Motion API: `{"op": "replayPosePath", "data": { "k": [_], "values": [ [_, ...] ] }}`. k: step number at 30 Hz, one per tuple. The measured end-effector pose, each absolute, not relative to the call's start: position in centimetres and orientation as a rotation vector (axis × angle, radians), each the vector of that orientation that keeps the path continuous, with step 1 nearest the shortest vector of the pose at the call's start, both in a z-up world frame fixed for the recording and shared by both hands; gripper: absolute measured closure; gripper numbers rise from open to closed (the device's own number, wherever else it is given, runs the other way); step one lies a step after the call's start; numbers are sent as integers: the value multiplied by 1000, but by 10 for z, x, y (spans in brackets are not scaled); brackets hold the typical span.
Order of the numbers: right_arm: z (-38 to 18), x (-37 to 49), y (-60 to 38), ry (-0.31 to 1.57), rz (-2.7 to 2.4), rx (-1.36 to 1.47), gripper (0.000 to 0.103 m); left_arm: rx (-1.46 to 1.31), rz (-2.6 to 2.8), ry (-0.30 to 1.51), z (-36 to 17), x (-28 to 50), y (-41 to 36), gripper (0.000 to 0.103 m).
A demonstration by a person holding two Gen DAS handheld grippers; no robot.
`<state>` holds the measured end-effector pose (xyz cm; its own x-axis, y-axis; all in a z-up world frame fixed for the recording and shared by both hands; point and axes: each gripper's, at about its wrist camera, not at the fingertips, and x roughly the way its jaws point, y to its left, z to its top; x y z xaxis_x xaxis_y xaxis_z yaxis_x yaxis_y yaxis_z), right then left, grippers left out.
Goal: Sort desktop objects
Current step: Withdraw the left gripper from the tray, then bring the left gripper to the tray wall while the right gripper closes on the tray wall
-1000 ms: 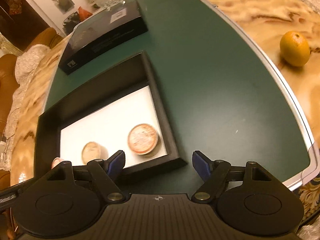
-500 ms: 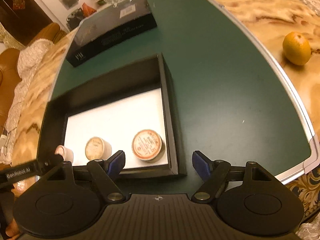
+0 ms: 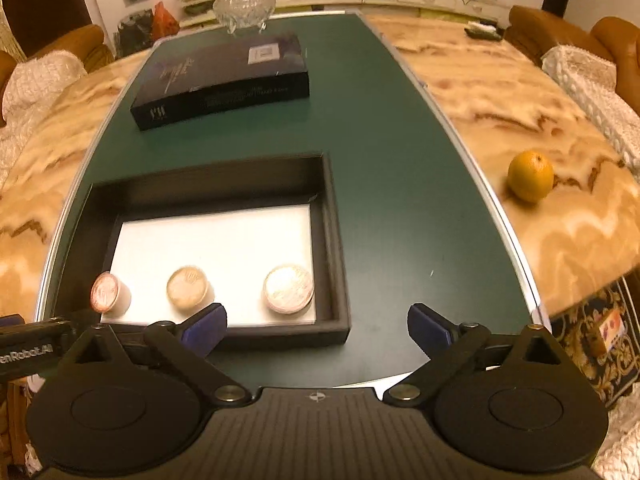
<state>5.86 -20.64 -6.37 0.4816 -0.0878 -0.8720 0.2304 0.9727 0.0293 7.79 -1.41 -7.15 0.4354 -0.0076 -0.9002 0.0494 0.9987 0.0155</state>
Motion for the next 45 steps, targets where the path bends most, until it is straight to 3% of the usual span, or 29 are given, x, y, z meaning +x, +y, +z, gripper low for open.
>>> {"op": "replayPosePath", "data": {
  "k": [12,35,45],
  "values": [
    [-73,42,-186,1095,-204,140,3,69,-14,1108,-76,78,-17,6],
    [-105,61,-204,1138,-252,147,3,83,-21,1256,-121,79,-16,6],
    [-108,61,-209,1144,-250,170,3,-32,18,1159,-79,86,16,6]
  ]
}}
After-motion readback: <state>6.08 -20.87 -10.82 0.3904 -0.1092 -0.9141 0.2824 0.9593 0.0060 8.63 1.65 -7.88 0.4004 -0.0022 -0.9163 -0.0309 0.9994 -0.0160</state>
